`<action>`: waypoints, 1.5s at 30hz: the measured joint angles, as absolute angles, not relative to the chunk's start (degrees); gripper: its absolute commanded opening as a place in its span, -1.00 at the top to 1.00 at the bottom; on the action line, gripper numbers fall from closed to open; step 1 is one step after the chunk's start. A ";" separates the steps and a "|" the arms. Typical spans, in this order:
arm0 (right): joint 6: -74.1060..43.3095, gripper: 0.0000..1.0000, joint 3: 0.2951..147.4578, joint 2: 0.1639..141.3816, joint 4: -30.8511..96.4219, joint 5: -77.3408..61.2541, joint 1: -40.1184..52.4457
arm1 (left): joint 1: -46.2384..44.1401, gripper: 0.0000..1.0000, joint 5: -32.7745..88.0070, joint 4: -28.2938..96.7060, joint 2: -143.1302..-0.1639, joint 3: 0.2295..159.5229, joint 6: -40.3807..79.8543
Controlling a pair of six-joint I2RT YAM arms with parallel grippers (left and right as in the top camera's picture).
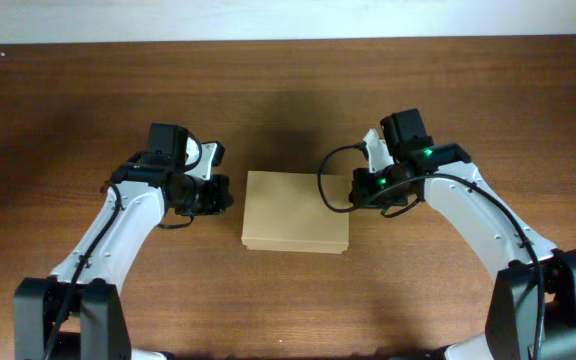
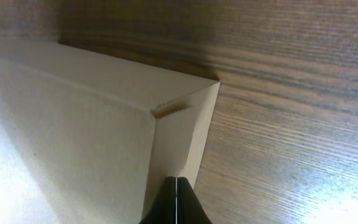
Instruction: Pack container
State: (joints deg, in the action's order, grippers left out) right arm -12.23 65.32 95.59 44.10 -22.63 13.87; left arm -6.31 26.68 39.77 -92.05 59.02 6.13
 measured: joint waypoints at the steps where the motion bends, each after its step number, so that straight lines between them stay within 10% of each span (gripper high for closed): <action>1: -12.23 0.92 65.32 95.59 43.83 -22.61 13.87 | -6.31 0.96 26.81 39.77 -92.05 59.02 6.13; 26: -12.23 0.93 68.10 95.35 44.47 -17.34 12.71 | -6.02 0.96 25.12 45.30 -91.26 60.40 6.31; 40: -12.23 0.92 73.89 77.82 59.09 -14.81 11.60 | -7.11 0.95 22.92 53.39 -64.16 63.59 4.71; 42: -12.43 0.52 73.89 74.35 60.88 -14.81 11.60 | -7.86 0.71 22.92 54.17 -59.86 63.64 4.14; 45: -12.56 -0.30 73.89 68.75 62.04 -14.83 11.60 | -8.25 -0.36 22.90 55.07 -54.30 63.68 3.66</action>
